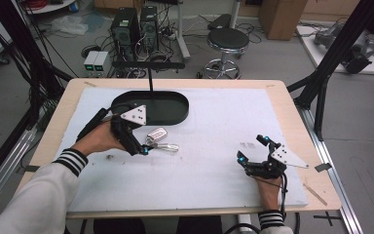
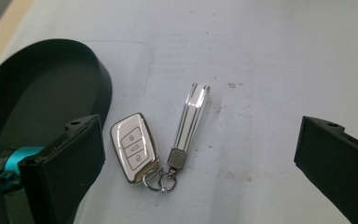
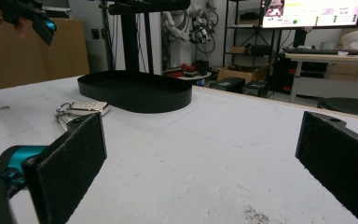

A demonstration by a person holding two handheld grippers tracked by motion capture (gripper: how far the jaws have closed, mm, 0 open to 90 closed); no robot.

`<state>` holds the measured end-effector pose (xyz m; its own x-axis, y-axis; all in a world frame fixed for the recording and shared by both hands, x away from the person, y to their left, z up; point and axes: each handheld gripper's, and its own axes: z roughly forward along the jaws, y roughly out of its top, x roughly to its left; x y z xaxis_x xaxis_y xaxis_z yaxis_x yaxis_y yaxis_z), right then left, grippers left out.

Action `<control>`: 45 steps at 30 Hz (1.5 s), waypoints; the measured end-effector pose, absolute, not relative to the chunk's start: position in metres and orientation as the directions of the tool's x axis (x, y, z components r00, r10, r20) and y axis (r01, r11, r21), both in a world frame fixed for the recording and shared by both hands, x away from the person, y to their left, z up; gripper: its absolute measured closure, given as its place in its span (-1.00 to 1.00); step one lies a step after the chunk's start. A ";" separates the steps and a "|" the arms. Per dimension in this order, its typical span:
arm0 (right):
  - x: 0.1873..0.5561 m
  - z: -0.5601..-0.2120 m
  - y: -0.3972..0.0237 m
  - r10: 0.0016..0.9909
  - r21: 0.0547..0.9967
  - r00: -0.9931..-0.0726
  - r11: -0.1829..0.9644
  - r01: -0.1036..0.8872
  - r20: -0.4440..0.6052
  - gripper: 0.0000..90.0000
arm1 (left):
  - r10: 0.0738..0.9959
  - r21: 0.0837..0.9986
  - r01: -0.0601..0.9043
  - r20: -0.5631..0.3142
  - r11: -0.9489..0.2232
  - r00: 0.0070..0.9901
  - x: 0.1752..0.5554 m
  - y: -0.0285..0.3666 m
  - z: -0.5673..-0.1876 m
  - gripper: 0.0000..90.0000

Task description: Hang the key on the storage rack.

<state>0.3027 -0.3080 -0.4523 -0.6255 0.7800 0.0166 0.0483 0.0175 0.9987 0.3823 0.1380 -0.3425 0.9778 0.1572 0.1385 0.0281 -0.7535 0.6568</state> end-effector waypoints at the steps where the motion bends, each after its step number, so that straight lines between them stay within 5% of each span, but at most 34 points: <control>1: 0.302 -0.452 -0.308 0.779 0.999 -0.626 0.017 0.052 0.019 -0.99 | 0.144 0.640 0.022 0.139 -0.768 0.980 0.384 0.135 -0.343 -0.95; 18: 0.302 -0.452 -0.309 0.780 0.999 -0.626 0.009 0.049 0.024 -0.99 | 0.086 0.521 0.016 0.111 -0.854 0.990 0.404 0.106 -0.373 -0.69; 45: 0.302 -0.453 -0.309 0.779 0.999 -0.627 0.008 0.045 0.022 -0.99 | -0.021 0.361 -0.073 0.146 -0.930 0.989 0.417 0.092 -0.397 0.10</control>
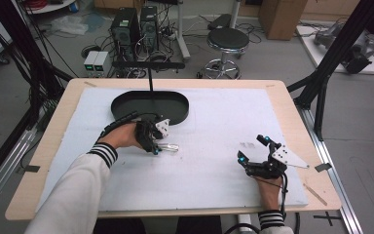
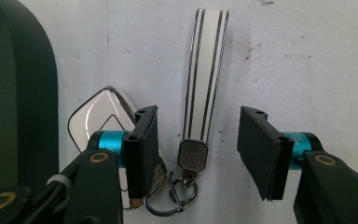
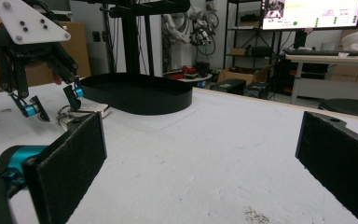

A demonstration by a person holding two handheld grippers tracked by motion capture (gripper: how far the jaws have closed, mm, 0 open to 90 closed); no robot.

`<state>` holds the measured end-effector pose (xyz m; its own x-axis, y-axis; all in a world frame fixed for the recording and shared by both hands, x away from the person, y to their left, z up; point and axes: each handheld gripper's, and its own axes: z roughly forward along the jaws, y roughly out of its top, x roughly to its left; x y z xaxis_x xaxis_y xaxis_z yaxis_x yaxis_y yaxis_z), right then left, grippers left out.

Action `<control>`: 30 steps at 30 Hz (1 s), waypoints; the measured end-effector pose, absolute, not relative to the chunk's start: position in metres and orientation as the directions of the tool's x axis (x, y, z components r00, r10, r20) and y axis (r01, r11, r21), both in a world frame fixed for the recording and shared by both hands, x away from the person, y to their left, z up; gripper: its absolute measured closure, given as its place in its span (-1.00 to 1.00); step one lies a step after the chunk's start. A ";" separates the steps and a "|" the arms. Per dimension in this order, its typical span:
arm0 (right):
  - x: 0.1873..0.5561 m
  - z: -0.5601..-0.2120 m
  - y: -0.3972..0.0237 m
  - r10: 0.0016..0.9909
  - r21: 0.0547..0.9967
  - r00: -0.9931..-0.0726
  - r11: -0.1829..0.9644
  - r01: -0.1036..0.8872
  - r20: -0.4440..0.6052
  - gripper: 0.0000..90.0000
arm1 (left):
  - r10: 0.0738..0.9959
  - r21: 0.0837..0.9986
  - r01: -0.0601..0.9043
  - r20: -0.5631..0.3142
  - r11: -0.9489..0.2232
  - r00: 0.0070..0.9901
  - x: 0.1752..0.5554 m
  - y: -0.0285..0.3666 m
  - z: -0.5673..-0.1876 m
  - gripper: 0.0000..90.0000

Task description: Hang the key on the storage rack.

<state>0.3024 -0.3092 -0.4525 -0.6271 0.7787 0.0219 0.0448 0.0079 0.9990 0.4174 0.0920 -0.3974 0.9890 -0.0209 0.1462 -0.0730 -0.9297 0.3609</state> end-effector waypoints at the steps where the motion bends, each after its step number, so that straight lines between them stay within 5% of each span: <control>1: 0.302 -0.453 -0.309 0.779 0.999 -0.627 0.008 0.045 0.021 -0.99 | -0.027 0.357 -0.079 0.147 -0.931 0.989 0.417 0.092 -0.398 0.13; 30: 0.303 -0.453 -0.309 0.779 0.999 -0.627 0.009 0.038 0.017 -0.99 | -0.052 0.253 -0.092 0.159 -0.963 0.986 0.418 0.080 -0.405 0.63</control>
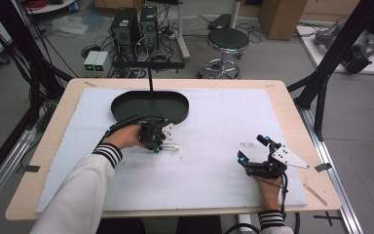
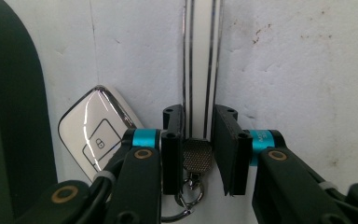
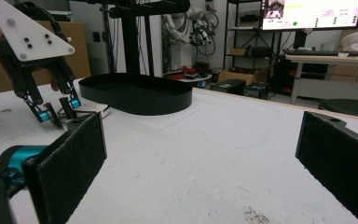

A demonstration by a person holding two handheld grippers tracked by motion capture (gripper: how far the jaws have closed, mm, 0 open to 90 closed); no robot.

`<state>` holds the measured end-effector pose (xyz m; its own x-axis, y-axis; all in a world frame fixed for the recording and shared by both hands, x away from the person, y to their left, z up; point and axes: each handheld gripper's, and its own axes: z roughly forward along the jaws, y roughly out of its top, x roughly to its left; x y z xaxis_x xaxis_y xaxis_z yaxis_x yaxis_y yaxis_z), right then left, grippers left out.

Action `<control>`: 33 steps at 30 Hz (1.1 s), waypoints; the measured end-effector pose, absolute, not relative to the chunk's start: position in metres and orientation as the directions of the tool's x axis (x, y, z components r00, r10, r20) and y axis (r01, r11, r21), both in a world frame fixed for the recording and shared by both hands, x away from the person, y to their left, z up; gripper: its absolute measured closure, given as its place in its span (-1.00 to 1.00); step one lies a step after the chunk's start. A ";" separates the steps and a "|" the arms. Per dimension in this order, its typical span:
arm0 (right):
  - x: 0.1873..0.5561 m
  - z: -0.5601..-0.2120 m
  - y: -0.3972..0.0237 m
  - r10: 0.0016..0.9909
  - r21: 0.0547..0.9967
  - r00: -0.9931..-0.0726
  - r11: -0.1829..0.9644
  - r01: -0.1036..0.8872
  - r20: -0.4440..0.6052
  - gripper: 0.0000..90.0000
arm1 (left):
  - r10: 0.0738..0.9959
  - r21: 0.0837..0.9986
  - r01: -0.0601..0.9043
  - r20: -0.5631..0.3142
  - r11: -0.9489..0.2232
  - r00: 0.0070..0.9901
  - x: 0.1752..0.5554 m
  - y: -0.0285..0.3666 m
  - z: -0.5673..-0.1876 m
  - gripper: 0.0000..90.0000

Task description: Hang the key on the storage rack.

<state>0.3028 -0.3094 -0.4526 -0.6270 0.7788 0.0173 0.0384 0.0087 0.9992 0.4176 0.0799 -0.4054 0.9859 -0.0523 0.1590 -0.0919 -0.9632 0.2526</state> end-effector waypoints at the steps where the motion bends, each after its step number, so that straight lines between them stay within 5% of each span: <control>1: 0.303 -0.453 -0.309 0.779 0.999 -0.627 0.007 0.040 0.019 -0.99 | -0.051 0.255 -0.091 0.159 -0.963 0.986 0.418 0.080 -0.405 0.63; 15: 0.303 -0.453 -0.310 0.779 0.999 -0.627 0.004 0.041 0.023 -0.99 | 0.036 0.314 -0.014 0.151 -0.949 0.988 0.420 0.090 -0.392 0.65; 33: 0.302 -0.453 -0.309 0.779 0.999 -0.627 0.004 0.043 0.024 -0.99 | 0.318 0.626 0.131 0.196 -0.769 0.928 0.429 0.123 -0.356 0.65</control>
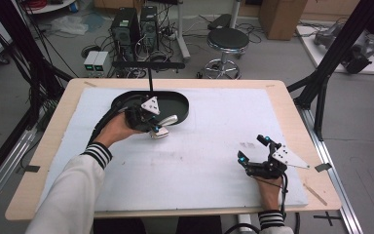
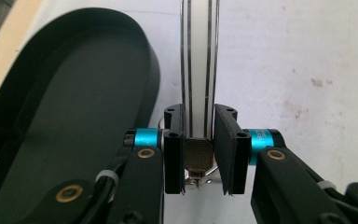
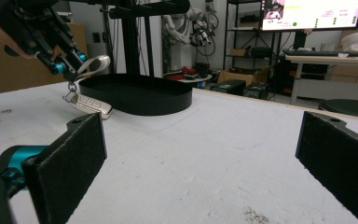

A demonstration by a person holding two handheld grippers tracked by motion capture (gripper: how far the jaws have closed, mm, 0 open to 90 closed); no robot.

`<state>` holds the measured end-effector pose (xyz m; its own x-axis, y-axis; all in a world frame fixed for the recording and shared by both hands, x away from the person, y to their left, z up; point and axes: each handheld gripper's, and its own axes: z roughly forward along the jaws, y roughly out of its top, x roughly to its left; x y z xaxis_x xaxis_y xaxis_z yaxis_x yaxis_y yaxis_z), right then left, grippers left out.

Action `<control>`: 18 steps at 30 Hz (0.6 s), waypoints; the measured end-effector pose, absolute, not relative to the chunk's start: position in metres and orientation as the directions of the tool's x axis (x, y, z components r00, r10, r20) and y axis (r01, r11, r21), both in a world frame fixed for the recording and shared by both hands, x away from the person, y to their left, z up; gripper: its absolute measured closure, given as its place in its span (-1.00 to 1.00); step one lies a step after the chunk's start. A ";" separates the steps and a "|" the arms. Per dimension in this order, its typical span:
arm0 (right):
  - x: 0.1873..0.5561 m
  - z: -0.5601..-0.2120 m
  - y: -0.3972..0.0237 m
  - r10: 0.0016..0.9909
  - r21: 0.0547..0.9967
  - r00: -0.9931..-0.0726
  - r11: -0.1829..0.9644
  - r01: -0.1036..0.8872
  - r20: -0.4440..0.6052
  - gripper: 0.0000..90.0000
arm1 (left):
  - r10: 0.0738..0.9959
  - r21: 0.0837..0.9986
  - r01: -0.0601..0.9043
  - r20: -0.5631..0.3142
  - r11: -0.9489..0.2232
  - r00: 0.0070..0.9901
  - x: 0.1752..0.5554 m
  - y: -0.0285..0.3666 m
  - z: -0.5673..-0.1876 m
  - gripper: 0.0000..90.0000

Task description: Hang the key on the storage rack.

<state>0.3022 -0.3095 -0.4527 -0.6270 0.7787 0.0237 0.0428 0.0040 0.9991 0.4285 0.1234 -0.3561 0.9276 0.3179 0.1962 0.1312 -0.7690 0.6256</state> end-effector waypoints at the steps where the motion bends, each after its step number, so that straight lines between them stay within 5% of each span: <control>1: 0.302 -0.453 -0.310 0.779 0.999 -0.626 0.004 0.043 0.024 -0.99 | 0.335 0.644 0.142 0.187 -0.752 0.924 0.429 0.126 -0.355 0.65; 18: 0.302 -0.453 -0.310 0.779 0.999 -0.627 0.004 0.043 0.024 -0.99 | 0.570 0.821 0.242 0.120 -0.517 0.813 0.439 0.154 -0.334 0.65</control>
